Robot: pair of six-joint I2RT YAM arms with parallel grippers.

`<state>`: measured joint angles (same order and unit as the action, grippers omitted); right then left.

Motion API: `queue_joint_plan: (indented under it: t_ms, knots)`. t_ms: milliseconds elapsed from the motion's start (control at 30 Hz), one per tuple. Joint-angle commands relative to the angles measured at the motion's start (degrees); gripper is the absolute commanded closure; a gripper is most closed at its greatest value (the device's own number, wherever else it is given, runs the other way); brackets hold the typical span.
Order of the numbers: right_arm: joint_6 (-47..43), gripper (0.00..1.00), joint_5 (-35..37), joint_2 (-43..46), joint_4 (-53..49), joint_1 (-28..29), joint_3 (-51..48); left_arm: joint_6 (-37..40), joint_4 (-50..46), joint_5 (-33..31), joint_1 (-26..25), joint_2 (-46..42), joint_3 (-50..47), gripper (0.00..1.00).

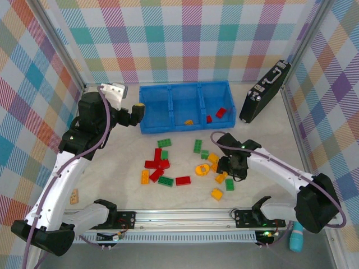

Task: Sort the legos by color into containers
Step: Pick up the lego from the bottom-center of the table.

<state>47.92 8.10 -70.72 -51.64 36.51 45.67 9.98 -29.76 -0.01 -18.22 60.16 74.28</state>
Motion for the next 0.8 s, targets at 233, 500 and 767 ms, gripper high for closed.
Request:
queue_joint_plan:
  t_ms: [233,500,767]
  knots:
    - [6.72,0.34,-5.0,0.19,14.04,0.36,-5.42,-0.76,1.42,1.15,0.46,-0.28,-0.54,0.0]
    - [6.47,0.35,-5.38,-6.45,13.72,0.4,-4.57,-0.66,1.55,0.63,0.46,-1.1,-1.0,0.0]
    - [5.63,0.4,-4.34,-9.07,12.28,0.36,-4.5,-0.49,1.43,0.45,0.46,-1.0,-1.13,0.0]
